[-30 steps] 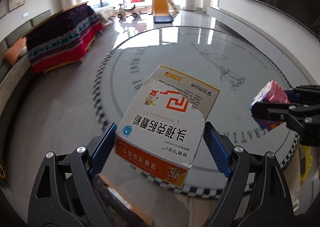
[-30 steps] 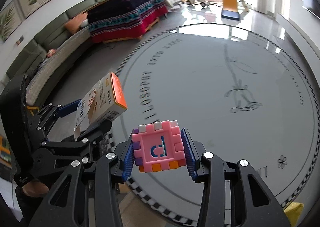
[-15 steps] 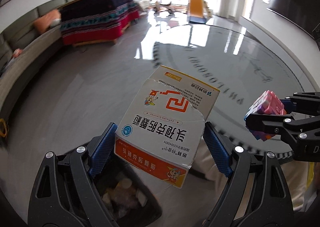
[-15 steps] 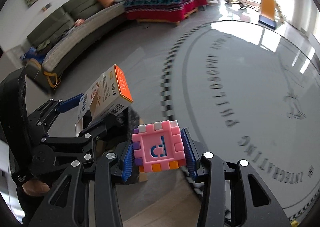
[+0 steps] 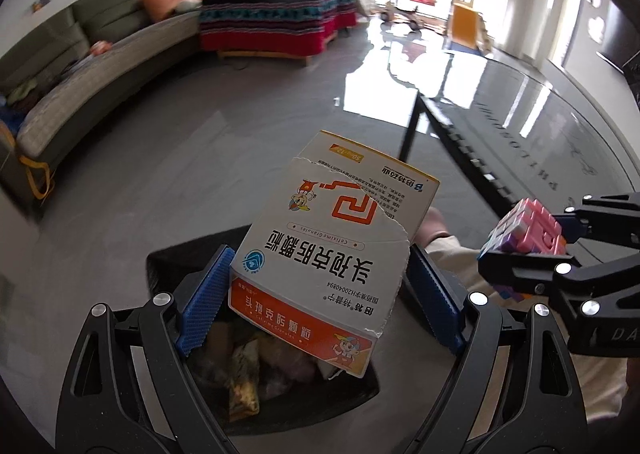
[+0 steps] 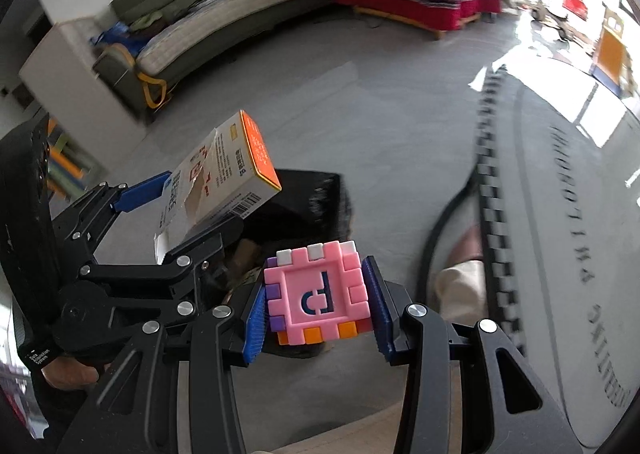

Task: Collect trash
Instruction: 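Carry medicine box and toy cube over the black bin and open both tools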

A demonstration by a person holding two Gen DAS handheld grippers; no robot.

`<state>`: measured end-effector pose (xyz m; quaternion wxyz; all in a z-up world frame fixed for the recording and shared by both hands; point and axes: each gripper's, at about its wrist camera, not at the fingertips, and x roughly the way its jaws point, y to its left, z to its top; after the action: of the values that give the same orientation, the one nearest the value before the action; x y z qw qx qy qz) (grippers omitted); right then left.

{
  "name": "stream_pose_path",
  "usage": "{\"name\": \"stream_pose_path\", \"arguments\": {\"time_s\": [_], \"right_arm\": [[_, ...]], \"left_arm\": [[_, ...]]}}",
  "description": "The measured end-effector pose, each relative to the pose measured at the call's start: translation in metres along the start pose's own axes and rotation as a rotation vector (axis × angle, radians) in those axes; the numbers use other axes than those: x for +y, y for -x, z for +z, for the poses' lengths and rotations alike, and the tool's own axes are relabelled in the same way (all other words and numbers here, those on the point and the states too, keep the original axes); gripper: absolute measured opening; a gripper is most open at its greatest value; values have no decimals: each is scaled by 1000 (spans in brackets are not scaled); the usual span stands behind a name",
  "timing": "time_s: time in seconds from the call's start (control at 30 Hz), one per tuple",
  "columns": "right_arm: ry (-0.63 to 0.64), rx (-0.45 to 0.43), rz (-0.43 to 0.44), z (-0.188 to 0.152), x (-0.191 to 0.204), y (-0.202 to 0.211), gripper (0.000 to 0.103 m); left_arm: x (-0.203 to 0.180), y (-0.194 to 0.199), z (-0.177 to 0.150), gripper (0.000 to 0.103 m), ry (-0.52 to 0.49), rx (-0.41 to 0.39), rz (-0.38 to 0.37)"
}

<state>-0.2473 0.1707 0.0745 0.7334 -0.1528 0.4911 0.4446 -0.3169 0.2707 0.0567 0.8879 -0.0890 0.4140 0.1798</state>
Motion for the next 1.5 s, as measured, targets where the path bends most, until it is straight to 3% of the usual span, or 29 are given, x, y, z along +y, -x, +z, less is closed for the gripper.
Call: {"name": "stream_pose_path", "arguments": {"time_s": [0.27,0.5,0.6,0.63,0.67,0.7,0.8,0.93,1.5], "right_arm": [[99,66,67,3,49,-32,45],[172,108,111,6,82,-51,45],[198,121,127,9,93,-58,45],[201,123,132,10,95,-60,49],[206,132,138,11,97,-63,57],[206,139,133,13,98,-65,76],[188,100,111,15,93,-60,81],[176,101,114,15,88,-60,81],[117,74,132,14,58,-47,81]], "left_arm": [[63,8,-36,84,131,39,93],[95,10,-60,85,219,71,153],[106,10,-66,89,261,76,163],[112,10,-68,98,282,84,165],[115,9,-69,97,294,89,173],[118,8,-69,97,300,95,191],[124,5,-71,97,324,120,280],[130,1,-72,97,359,131,244],[103,-5,-53,97,294,136,217]]}}
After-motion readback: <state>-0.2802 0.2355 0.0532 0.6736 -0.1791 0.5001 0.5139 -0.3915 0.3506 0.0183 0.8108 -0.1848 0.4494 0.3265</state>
